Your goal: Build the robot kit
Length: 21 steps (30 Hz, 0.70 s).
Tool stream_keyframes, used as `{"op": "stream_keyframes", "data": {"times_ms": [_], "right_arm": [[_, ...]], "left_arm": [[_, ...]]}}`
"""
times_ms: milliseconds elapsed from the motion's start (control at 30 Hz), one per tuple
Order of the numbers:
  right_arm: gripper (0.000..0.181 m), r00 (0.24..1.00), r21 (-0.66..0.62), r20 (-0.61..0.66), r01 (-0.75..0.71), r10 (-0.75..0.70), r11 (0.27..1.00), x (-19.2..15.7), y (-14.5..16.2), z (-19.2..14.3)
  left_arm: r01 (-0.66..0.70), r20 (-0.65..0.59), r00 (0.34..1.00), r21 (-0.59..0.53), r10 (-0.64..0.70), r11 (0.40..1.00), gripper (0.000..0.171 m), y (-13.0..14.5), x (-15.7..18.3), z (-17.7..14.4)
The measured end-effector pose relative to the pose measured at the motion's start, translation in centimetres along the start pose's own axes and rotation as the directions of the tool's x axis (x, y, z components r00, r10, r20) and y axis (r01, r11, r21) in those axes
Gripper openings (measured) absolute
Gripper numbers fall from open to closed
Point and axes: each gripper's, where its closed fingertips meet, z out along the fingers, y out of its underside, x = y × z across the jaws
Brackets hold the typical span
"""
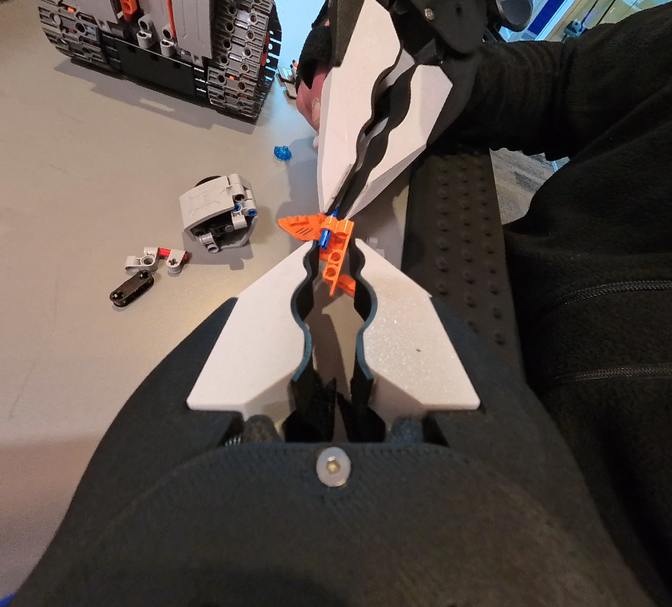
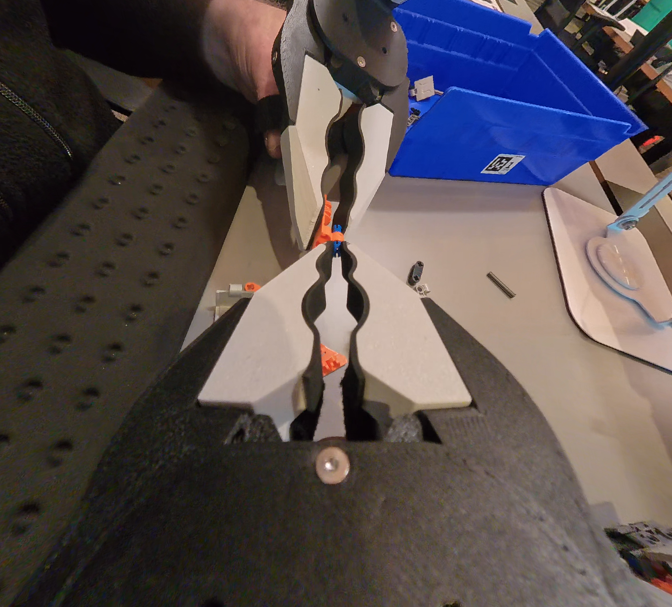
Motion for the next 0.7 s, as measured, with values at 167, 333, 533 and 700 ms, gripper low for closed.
{"op": "stream_keyframes", "data": {"times_ms": [167, 333, 533, 700], "right_arm": [[0.001, 1.0, 0.03, 0.002, -0.029, 0.029, 0.999, 0.21, -0.41, -0.22], [0.001, 0.998, 0.064, 0.003, -0.07, 0.07, 0.996, 0.72, -0.75, -0.71], [0.001, 0.996, 0.061, 0.018, -0.085, 0.084, 0.994, 0.64, -0.6, -0.67], [0.001, 0.996, 0.07, 0.012, -0.092, 0.092, 0.993, 0.8, -0.68, -0.67]], "left_arm": [[0.009, -0.013, 1.0, 0.02, -0.009, 1.0, 0.015, -0.25, 0.04, -0.12], [-0.008, 0.004, 1.0, 0.014, 0.008, 1.0, 0.011, -0.17, -0.12, -0.01], [-0.016, 0.004, 1.0, 0.006, 0.016, 1.0, 0.01, -0.03, -0.08, -0.01], [0.002, -0.003, 1.0, 0.037, -0.002, 0.999, 0.015, -0.56, -0.07, -0.25]]}}
